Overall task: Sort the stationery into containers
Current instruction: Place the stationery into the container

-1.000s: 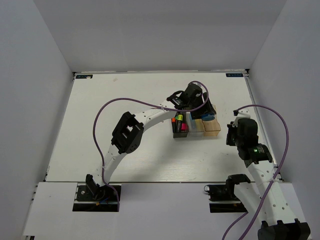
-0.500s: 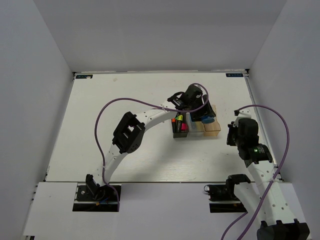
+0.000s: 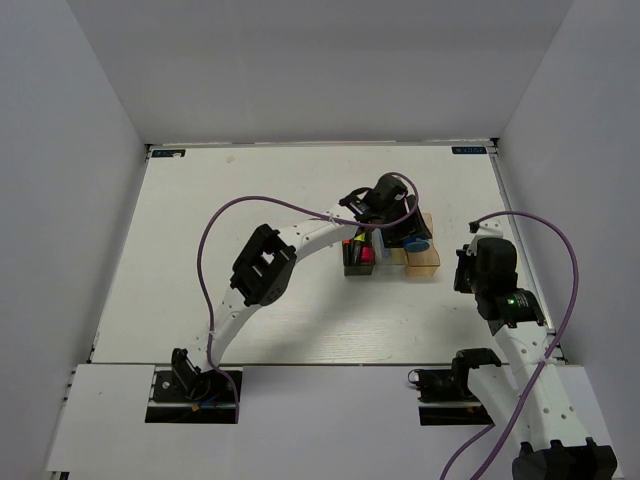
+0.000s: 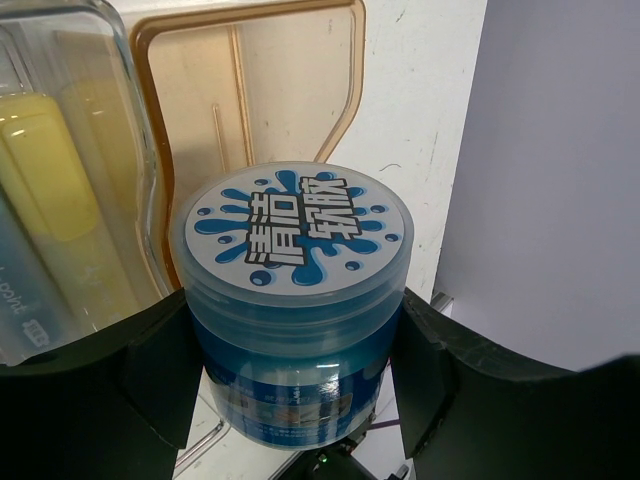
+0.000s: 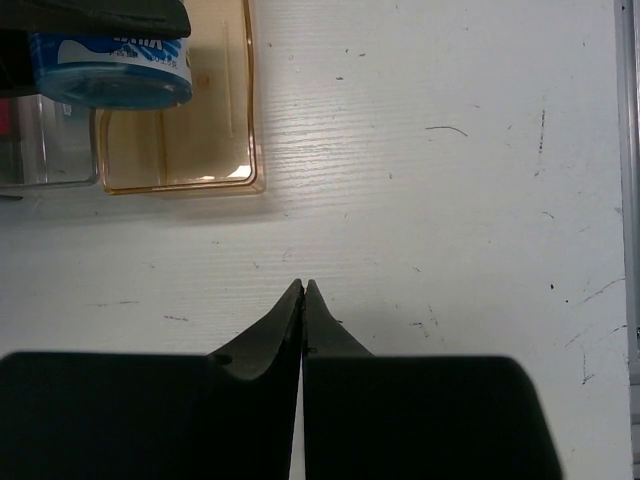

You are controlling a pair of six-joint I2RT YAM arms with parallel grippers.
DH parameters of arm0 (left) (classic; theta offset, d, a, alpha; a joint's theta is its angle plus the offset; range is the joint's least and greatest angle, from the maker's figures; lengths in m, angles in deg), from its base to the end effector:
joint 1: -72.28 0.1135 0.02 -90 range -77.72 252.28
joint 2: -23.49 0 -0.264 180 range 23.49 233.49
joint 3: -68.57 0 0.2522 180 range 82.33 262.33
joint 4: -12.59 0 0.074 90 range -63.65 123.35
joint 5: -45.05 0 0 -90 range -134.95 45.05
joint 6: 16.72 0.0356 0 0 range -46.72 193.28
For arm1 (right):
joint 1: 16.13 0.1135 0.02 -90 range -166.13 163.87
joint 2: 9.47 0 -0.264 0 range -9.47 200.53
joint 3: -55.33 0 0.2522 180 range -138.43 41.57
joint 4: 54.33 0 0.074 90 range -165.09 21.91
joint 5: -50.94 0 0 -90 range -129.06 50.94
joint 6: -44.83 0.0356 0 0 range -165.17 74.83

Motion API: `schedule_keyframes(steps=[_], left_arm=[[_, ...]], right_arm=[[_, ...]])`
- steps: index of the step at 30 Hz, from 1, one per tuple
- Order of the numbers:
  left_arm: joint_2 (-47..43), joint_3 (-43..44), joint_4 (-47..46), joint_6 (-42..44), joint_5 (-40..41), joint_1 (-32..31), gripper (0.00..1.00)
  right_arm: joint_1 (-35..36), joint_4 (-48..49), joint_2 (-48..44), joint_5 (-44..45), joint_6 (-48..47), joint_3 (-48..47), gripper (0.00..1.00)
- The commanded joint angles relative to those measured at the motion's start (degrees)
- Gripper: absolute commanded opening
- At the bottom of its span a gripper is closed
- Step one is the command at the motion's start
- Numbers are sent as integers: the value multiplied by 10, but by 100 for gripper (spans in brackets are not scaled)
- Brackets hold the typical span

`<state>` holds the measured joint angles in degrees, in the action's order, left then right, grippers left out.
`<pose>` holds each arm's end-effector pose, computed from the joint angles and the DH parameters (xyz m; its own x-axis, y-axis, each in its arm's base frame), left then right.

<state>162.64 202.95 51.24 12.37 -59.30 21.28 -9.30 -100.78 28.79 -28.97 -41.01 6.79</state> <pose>0.3392 -0.4328 0.1906 -0.9672 -0.1508 -0.2043 0.0431 0.6952 -0.7175 0.1486 0.0115 0.2576 -0.5828 0.0021 -0.8126 0.0658 0.9968 -0.0446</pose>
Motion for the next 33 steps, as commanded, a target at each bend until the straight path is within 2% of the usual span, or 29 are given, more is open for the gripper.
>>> schedule_keyframes(steps=[1,4,7,11,13,22,28,33], left_arm=[[-21,28,-7,-1,-12,-4,48],[-22,30,-5,-2,-11,-3,60],[-20,35,-4,-3,-10,-4,61],[-19,41,-3,-1,-12,-4,72],[-18,44,-3,-1,-12,-5,72],[-21,38,-1,-1,-11,-4,85],[-28,30,-2,1,-9,-4,85],[-45,30,-10,7,-9,-3,79]], right_arm=[[-1,24,-6,-2,8,2,0],[0,22,-6,-2,6,1,0],[-1,24,-6,-2,7,1,0],[-1,23,-6,-2,7,1,0],[-1,21,-7,-2,7,1,0],[-1,19,-9,0,8,0,0],[-2,21,-9,0,8,1,0],[-3,18,-13,-1,8,2,0]])
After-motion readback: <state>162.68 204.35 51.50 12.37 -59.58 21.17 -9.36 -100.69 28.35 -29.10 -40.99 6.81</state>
